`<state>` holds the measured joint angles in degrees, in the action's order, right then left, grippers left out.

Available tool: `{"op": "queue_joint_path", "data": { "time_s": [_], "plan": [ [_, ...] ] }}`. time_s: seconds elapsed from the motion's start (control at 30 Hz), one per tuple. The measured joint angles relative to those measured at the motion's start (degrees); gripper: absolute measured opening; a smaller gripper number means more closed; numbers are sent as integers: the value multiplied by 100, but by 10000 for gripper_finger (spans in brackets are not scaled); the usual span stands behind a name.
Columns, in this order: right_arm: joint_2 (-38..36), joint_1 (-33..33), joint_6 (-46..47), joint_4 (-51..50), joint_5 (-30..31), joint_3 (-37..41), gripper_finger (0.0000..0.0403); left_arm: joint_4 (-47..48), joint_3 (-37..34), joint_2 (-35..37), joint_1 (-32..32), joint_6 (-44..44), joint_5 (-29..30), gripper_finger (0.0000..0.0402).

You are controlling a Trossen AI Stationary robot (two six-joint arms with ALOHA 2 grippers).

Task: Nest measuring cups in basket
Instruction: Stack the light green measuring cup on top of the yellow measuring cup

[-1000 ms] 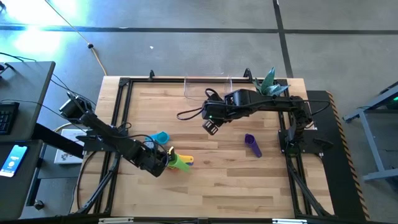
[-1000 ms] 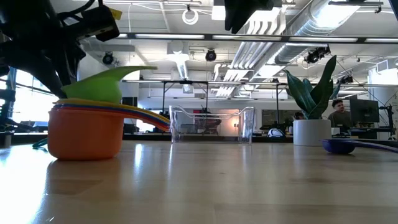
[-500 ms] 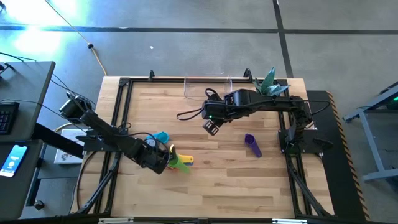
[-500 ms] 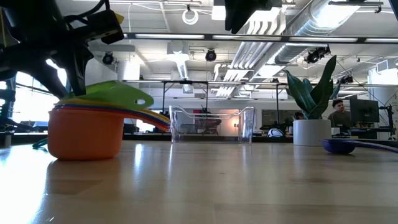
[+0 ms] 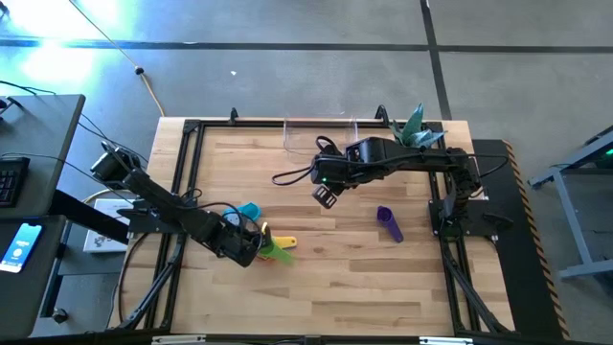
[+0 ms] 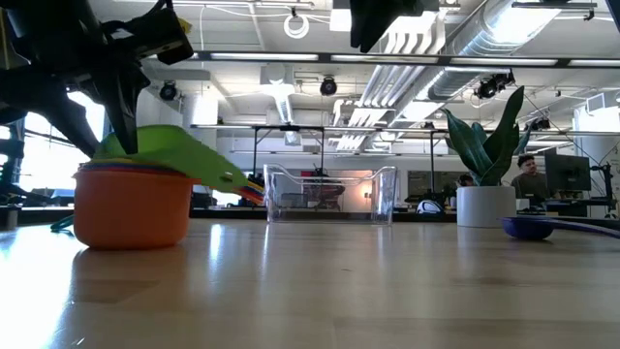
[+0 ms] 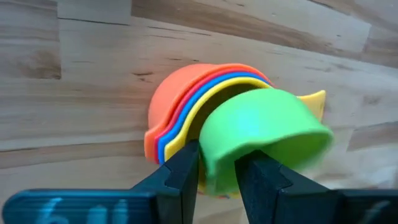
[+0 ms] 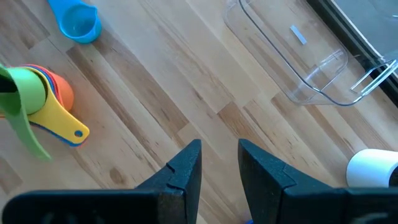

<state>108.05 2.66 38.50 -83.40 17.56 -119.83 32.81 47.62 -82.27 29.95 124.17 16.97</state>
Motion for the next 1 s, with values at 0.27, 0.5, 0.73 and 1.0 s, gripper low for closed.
{"op": "queue_joint_path", "data": {
  "time_s": [0.27, 0.5, 0.73, 1.0],
  "plan": [
    [0, 0, 0, 33, 0, 0, 97, 93, 98, 165, 0, -281, -29, 92],
    [0, 0, 0, 31, -78, 0, 97, 189, 98, 160, 2, -289, -144, 92],
    [0, 5, 2, 51, -609, 0, 97, 191, 98, 328, 14, -750, -112, 92],
    [0, 468, 374, 321, -1032, 0, 97, 186, 98, 834, 15, -2054, 353, 92]
  ]
}}
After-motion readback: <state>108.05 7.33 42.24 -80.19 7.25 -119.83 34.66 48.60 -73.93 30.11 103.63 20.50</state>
